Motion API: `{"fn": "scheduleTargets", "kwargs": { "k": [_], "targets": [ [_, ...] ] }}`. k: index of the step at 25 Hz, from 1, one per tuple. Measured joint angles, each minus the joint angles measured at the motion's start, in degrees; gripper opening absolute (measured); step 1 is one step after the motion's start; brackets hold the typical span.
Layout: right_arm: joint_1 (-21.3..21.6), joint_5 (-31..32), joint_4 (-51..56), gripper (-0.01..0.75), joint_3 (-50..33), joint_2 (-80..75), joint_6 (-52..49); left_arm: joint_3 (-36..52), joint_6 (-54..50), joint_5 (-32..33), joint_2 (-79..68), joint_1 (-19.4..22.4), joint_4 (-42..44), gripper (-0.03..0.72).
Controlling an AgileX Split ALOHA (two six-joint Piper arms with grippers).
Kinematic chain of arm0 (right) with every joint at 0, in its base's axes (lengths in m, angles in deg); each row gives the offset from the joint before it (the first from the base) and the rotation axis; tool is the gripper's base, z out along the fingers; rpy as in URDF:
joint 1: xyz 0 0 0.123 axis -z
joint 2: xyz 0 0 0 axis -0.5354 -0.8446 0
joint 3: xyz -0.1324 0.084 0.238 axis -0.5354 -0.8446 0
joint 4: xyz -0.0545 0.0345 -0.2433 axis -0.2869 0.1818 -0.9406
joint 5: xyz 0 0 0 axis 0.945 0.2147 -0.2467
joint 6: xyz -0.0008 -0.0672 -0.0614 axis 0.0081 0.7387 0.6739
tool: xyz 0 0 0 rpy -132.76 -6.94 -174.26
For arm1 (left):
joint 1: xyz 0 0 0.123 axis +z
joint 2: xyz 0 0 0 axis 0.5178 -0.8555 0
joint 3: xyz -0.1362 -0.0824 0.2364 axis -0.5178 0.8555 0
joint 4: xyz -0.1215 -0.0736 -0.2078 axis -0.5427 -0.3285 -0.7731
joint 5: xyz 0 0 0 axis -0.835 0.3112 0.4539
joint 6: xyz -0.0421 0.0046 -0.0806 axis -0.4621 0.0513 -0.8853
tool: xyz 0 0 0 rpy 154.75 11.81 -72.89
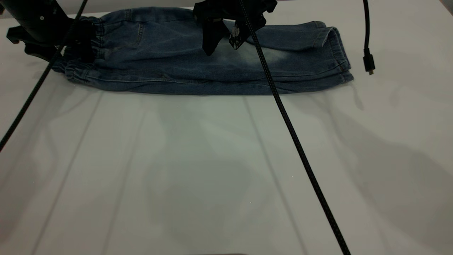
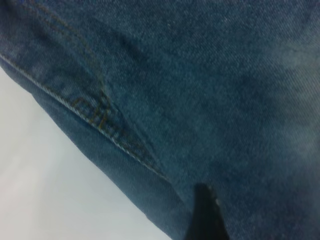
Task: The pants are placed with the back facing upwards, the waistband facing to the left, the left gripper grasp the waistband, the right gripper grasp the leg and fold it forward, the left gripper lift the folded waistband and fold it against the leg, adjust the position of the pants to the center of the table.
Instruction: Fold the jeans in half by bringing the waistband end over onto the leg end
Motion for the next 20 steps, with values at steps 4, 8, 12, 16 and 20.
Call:
{"fn": "scheduleTargets", "kwargs": {
  "k": [4,8,12,16,20],
  "targets": [
    [0.0,-0.1,0.1,0.433,0.0,0.0,0.0,-0.3,0.0,-0.1,-0.3,-0.3,-0.7,0.406],
    [0.0,-2.2,0.7,0.433,0.0,-0.2,0.1,-0.3,0.4,-0.6,0.2,-0.8,-1.2,0.129],
    [0.0,-6.8,3.5,0.433,0.0,-2.1,0.1,-0.2,2.7,0.7,2.0,-0.9,-1.2,0.107],
    [0.0,-9.2,4.1,0.433,0.0,-5.0,0.1,0.3,5.2,4.1,7.2,-0.9,-1.1,0.107],
    [0.0,-10.4,5.3,0.431,0.3,-5.9,0.2,0.3,7.4,6.8,13.8,-0.9,-1.2,0.107]
  ]
}}
